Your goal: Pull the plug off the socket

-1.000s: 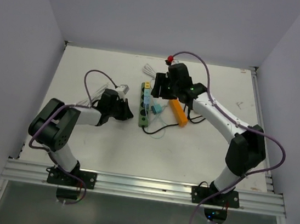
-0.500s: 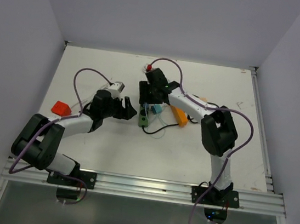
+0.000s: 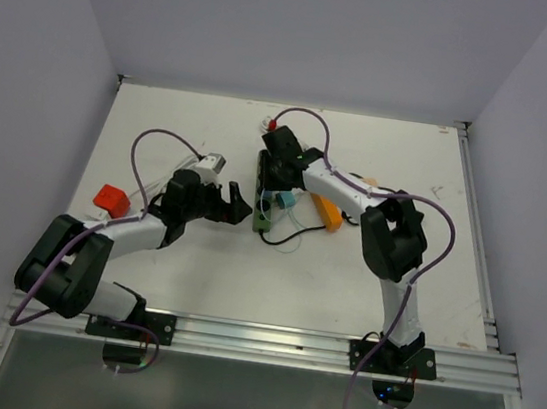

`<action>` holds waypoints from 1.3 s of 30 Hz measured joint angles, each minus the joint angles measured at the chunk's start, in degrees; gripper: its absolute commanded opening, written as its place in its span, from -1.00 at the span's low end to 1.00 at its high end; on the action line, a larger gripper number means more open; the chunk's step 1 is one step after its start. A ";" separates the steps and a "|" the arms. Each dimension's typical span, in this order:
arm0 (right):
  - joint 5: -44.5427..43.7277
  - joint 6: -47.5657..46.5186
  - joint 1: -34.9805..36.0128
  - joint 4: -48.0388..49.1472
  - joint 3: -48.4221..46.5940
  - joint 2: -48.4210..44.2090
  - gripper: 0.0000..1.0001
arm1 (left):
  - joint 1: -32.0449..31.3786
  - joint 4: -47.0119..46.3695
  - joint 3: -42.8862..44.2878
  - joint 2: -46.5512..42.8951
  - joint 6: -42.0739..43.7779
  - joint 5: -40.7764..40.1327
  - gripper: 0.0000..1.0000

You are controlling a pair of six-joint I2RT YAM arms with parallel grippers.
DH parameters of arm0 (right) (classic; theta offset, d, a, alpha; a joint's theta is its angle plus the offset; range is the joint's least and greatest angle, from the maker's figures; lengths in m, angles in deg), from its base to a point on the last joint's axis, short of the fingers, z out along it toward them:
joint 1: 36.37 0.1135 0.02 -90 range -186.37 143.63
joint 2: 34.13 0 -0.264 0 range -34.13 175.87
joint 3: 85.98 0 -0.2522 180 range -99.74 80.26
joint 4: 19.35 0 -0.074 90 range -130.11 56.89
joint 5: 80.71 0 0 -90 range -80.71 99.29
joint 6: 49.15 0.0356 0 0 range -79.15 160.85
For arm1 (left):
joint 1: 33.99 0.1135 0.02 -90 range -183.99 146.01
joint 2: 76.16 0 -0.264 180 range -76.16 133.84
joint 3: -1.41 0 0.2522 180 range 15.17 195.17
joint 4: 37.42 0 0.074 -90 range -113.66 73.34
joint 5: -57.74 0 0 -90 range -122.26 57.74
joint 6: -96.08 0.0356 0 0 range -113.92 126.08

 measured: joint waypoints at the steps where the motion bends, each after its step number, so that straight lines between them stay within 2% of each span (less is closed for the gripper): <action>1: 0.13 0.02 -0.02 0.04 0.00 0.00 -0.57 | -0.04 -0.11 -0.20 -0.57 0.00 0.00 1.00; 6: 1.27 0.07 -0.15 2.05 2.23 -1.22 -0.77 | -0.28 -2.93 -2.38 -3.74 -0.09 0.17 0.99; 13: 8.52 1.01 -0.74 11.26 16.20 -9.97 -0.83 | -0.48 -6.69 -3.13 -3.78 -0.66 4.09 0.99; 18: 12.68 3.17 -0.72 17.09 20.35 -13.73 -0.88 | -0.81 -6.71 -3.08 -1.86 -0.66 5.07 0.99; 27: 15.04 6.75 -0.74 24.85 23.23 -16.11 -0.95 | -1.27 -7.15 -1.75 3.78 -2.54 7.43 0.99; 29: 15.67 7.67 -0.76 26.40 24.41 -16.20 -0.95 | -1.27 -7.96 -1.84 3.96 -3.52 8.52 0.90; 32: 16.31 9.16 -0.74 29.03 26.88 -16.72 -0.96 | -1.27 -9.57 -2.08 3.78 -4.44 9.14 0.59; 35: 16.81 10.99 -0.76 31.89 29.20 -17.22 -0.96 | -1.25 -10.56 -3.26 2.67 -5.09 9.16 0.36; 36: 16.90 11.65 -0.76 32.89 29.88 -17.42 -0.96 | -1.20 -10.64 -3.50 2.58 -5.20 9.11 0.31; 39: 16.83 13.42 -0.85 35.58 31.78 -17.94 -0.97 | -1.05 -11.06 -3.63 2.93 -5.49 9.27 0.41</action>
